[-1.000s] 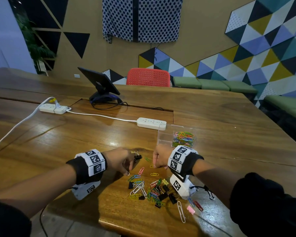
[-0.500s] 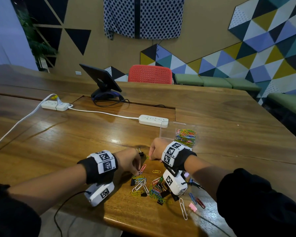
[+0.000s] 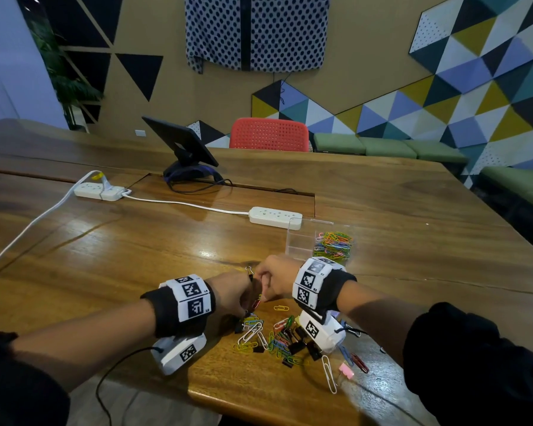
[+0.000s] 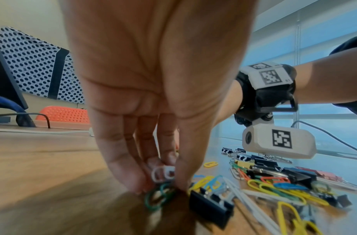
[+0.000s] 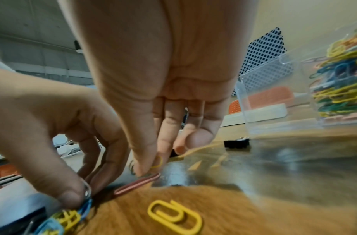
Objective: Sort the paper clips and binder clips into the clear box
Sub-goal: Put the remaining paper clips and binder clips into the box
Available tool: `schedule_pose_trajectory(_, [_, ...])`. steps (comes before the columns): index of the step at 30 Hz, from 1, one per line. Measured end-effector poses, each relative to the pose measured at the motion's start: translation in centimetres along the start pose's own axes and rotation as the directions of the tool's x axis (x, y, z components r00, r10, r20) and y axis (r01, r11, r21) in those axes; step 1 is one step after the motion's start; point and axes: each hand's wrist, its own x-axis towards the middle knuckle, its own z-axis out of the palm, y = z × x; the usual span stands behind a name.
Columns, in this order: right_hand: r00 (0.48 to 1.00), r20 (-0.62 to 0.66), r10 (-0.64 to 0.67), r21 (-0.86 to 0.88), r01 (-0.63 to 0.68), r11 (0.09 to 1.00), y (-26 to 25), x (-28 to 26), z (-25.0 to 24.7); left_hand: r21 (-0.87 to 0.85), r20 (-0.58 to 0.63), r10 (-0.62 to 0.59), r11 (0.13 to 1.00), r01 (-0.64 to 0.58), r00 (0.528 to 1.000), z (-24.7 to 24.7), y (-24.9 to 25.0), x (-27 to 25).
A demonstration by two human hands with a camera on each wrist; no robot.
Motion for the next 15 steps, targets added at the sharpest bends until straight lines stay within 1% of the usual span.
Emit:
schedule_pose_trajectory(3, [1.000, 0.018, -0.020, -0.050, 0.021, 0.999, -0.3, 0.0, 0.0, -0.044, 0.001, 0.031, 0.999, -0.031, 1.000, 0.1, -0.3, -0.3])
schedule_pose_trajectory(6, [0.998, 0.053, -0.040, -0.013, 0.040, 0.999, -0.3, -0.3, 0.0, -0.104, 0.024, 0.062, 0.993, -0.059, 0.998, -0.1, -0.5, -0.6])
schedule_pose_trajectory(8, [0.996, 0.083, -0.032, 0.000, 0.032, 0.999, 0.0, -0.5, 0.0, -0.126, 0.036, 0.070, 0.990, -0.065, 0.997, -0.2, -0.6, -0.7])
schedule_pose_trajectory(12, [0.994, 0.112, -0.002, -0.054, 0.008, 0.999, 1.3, -1.0, 0.4, -0.145, 0.062, 0.078, 0.987, -0.068, 0.995, -0.5, -0.4, -0.7])
schedule_pose_trajectory(15, [0.995, 0.099, 0.034, -0.057, -0.028, 0.998, 2.1, -1.5, 0.6, -0.190, 0.024, 0.088, 0.978, -0.082, 0.996, -0.8, -0.3, -0.5])
